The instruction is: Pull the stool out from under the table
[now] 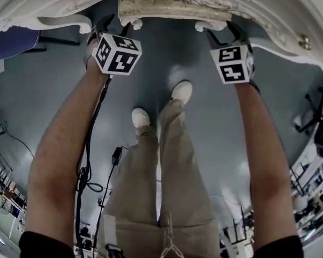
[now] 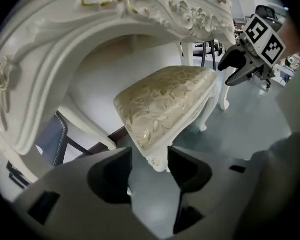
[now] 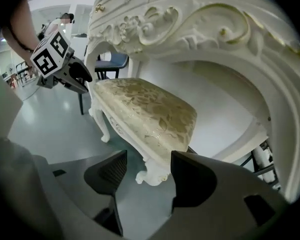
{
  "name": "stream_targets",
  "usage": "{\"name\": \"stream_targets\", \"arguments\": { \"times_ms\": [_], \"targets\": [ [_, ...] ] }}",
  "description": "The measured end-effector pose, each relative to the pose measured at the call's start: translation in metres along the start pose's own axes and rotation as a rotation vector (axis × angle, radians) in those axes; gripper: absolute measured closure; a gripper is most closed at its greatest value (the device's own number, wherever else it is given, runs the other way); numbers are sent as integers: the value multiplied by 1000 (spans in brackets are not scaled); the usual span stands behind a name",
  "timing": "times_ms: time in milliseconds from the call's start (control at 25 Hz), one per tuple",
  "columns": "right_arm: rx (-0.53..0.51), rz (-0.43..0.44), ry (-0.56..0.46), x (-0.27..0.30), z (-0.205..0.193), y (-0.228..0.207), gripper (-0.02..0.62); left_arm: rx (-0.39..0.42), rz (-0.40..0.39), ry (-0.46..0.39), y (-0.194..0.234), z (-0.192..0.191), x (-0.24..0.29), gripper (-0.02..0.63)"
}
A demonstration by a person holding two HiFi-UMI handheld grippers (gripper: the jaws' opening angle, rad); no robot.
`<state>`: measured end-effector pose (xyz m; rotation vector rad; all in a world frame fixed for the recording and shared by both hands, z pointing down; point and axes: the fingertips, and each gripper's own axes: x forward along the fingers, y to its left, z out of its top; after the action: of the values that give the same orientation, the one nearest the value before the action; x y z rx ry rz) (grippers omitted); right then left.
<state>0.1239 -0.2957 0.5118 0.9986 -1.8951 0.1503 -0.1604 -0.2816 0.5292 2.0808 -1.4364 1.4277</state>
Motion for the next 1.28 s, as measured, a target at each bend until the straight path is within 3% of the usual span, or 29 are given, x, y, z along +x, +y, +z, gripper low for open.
{"name": "stream_targets", "arguments": {
  "times_ms": [280, 440, 560, 760, 880, 960, 1080, 1200, 1280],
  "targets": [
    [-63, -51, 73, 29, -12, -23, 331, 62, -30, 65, 0, -6, 27, 383],
    [53, -47, 57, 24, -9, -20, 333, 128, -48, 56, -4, 1, 31, 383],
    [72, -12, 70, 17, -9, -5, 333, 123, -44, 72, 2, -4, 32, 382],
    [10, 139, 53, -6, -14, 25, 352, 141, -25, 95, 21, -16, 34, 376],
    [34, 77, 51, -7, -18, 9, 352, 189, -27, 99, 23, -17, 35, 376],
    [52, 51, 85, 1, -23, -1, 330, 178, -23, 111, 27, -18, 36, 376],
    [43, 92, 146, 20, -24, 3, 305, 142, -24, 145, 32, -23, 37, 376],
    [49, 117, 175, 33, -20, 9, 288, 178, -56, 174, 25, -26, 42, 370],
    [62, 108, 189, 34, -20, 10, 288, 121, -75, 182, 24, -24, 45, 362]
  ]
}}
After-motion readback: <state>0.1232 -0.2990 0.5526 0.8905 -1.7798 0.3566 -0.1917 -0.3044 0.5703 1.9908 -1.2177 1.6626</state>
